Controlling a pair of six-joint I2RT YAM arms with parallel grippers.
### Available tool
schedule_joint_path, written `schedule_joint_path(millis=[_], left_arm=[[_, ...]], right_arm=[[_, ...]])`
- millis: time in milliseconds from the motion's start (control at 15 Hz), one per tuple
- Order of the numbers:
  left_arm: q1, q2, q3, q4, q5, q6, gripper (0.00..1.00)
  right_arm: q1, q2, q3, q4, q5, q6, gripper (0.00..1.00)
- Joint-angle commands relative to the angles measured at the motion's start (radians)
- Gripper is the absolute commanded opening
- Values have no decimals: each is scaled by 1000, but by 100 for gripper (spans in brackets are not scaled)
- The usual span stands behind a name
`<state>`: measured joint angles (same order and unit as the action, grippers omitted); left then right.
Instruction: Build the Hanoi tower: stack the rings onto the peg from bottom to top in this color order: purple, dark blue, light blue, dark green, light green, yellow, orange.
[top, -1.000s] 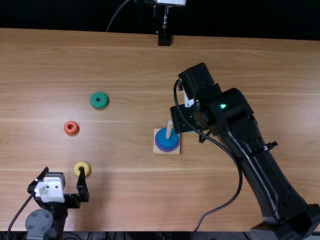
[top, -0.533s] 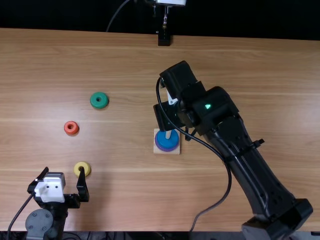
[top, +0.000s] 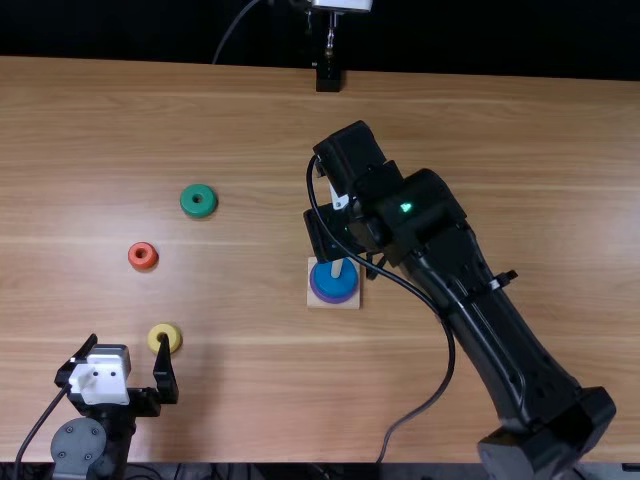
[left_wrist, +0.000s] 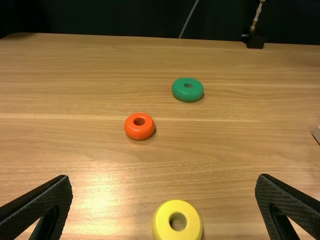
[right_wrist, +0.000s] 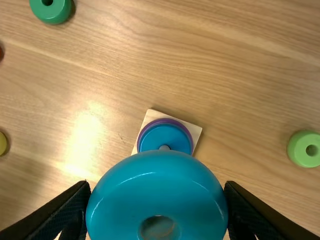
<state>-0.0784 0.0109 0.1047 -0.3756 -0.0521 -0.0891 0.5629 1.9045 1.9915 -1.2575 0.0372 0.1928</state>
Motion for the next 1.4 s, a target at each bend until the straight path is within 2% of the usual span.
schedule_joint_path(millis=[0,1200,1267,1333], left_arm=[[5,-11,-105,-77,10,8,100],[5,-11,-105,-77,10,8,100],[5,-11,-105,-77,10,8,100],[5,-11,-105,-77,10,8,100]], right_arm=[[5,16,12,-1,0,8,0],[5,53,-56,-1,3,10,0],[5,53,-51,1,3,13,6],[5,53,-48,-1,3,13,53]])
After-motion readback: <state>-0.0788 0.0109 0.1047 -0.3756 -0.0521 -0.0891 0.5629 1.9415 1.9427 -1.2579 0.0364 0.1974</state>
